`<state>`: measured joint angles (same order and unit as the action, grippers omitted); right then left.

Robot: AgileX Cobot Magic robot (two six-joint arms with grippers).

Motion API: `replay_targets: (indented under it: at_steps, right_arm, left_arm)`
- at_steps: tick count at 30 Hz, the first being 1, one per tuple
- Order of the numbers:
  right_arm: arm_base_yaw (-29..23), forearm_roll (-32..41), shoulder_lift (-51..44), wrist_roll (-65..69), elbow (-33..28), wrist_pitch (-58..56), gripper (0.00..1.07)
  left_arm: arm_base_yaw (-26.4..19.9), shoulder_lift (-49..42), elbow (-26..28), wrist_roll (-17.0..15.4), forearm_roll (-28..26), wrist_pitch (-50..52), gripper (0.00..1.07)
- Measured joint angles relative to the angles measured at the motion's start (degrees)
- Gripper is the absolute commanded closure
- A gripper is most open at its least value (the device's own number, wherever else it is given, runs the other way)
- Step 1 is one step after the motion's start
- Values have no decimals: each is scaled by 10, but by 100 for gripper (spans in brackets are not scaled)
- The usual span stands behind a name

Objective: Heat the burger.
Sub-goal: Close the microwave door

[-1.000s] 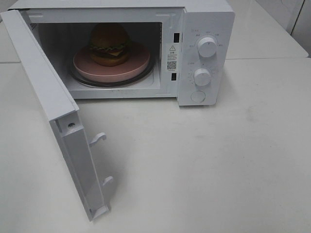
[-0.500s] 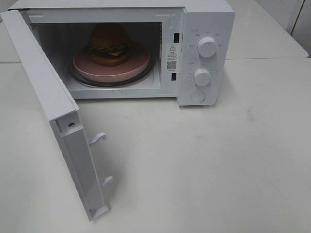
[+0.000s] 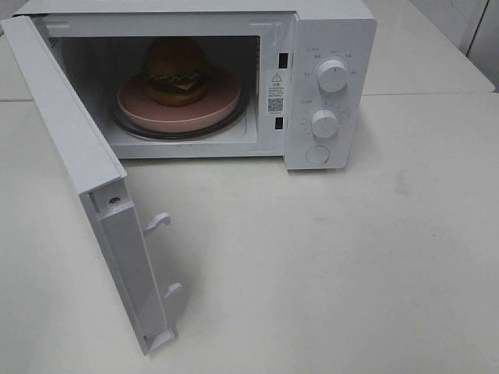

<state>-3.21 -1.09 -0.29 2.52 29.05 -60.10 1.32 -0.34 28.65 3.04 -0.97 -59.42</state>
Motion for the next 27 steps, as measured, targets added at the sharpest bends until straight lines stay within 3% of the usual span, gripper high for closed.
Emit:
replay_targets:
  at_steps: [27]
  right_arm:
    - [0, 0, 0, 0, 0, 0, 31]
  left_arm:
    - [0, 0, 0, 0, 0, 0, 9]
